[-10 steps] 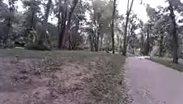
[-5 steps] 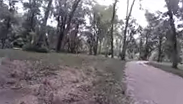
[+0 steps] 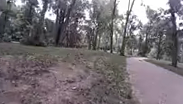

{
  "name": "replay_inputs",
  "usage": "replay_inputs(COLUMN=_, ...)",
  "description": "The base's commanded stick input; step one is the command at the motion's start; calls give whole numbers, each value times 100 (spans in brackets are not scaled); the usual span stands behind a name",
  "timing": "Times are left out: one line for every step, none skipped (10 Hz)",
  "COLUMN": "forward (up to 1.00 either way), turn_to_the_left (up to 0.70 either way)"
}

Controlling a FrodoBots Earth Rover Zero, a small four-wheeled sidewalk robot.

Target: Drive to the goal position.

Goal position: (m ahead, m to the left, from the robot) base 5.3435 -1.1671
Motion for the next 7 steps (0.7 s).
replay_inputs(forward=68, turn_to_the_left=1)
replay_inputs(forward=68, turn_to_the_left=1)
replay_inputs(forward=69, turn_to_the_left=1)
replay_inputs(forward=69, turn_to_the_left=1)
replay_inputs(forward=69, turn_to_the_left=1)
replay_inputs(forward=69, turn_to_the_left=1)
replay_inputs(forward=69, turn_to_the_left=1)
